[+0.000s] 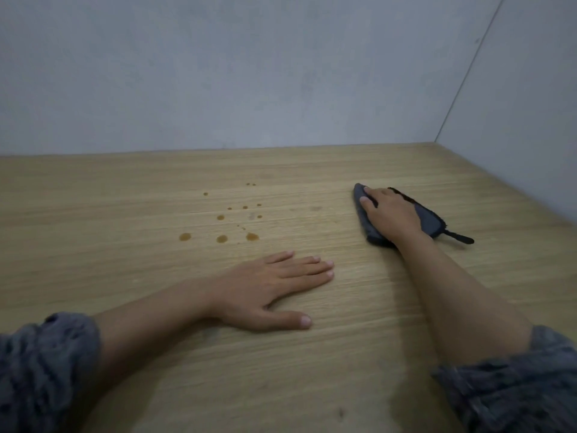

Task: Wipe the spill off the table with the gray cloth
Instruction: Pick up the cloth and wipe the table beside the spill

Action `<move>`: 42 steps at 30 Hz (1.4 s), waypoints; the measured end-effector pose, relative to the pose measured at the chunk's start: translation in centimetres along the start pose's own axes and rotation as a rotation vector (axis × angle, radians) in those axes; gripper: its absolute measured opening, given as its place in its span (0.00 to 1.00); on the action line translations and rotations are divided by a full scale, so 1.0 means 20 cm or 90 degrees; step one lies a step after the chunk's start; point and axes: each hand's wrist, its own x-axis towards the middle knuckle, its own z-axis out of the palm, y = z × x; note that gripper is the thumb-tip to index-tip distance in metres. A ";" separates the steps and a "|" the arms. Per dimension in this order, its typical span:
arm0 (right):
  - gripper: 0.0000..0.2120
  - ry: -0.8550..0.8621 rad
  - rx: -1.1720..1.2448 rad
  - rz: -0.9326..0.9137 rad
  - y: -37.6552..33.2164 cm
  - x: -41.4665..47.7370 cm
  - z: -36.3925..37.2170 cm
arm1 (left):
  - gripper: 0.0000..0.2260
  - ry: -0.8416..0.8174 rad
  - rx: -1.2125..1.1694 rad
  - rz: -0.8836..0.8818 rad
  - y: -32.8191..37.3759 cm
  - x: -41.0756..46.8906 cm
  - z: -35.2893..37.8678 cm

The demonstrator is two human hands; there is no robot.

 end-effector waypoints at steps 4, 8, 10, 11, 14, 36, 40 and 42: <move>0.24 -0.078 -0.028 -0.053 -0.08 -0.02 0.00 | 0.31 0.013 0.004 -0.012 0.01 -0.01 0.00; 0.23 -0.117 -0.007 -0.139 -0.23 0.00 0.05 | 0.31 0.031 0.003 -0.013 0.02 -0.01 0.00; 0.22 -0.155 0.050 -0.193 -0.26 -0.01 0.06 | 0.31 0.040 0.001 -0.013 0.02 -0.01 0.01; 0.21 -0.166 0.100 -0.207 -0.26 -0.03 0.06 | 0.31 0.046 -0.002 -0.014 0.02 -0.01 0.02; 0.16 -0.105 0.225 -0.207 -0.19 -0.09 0.04 | 0.31 0.075 -0.028 -0.027 0.01 -0.02 0.02; 0.22 -0.150 -0.008 -0.193 -0.39 -0.11 0.11 | 0.67 0.182 -0.068 -0.631 -0.32 -0.44 0.02; 0.21 -0.155 0.011 -0.232 -0.35 -0.16 0.09 | 0.68 0.179 -0.060 -0.634 -0.33 -0.43 0.02; 0.21 -0.133 0.024 -0.230 -0.33 -0.19 0.09 | 0.69 0.181 -0.057 -0.635 -0.33 -0.43 0.03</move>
